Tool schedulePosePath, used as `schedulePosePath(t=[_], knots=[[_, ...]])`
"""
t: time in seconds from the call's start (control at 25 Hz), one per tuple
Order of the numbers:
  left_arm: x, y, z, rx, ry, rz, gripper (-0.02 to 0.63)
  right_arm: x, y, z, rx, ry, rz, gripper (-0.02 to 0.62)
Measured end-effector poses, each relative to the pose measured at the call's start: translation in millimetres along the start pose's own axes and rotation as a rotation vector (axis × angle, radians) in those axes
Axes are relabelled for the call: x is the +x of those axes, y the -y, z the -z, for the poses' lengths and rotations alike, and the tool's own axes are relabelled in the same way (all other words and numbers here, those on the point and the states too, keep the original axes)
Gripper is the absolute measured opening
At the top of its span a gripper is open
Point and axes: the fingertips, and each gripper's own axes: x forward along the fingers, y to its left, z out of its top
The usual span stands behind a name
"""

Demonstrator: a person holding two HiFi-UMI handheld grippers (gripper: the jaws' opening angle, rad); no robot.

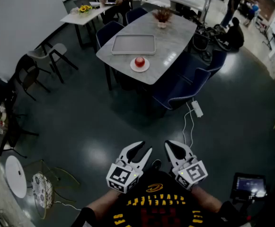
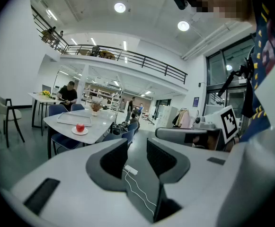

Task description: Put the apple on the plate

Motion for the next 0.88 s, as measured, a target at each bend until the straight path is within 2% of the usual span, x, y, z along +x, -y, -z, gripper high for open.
schedulePosePath(t=[0.24,0.44,0.64,0.88], knots=[[-6,0,-5,-0.021,0.001,-0.002,0.129,-6,-5,-1,0.007,-0.003,0.003,0.006],[1,-2,-7,-0.017,0.007,-0.003,0.129,-2,4,-6,0.030,0.034,0.003,0.006],[2,-5,-10,-0.030,-0.001,-0.045,0.129,4,7,-5,0.050,0.029,-0.029,0.006],[26,11,-11,-0.008,0.008,-0.032,0.129,-6,29,-6,0.064,0.050,-0.025,0.006]])
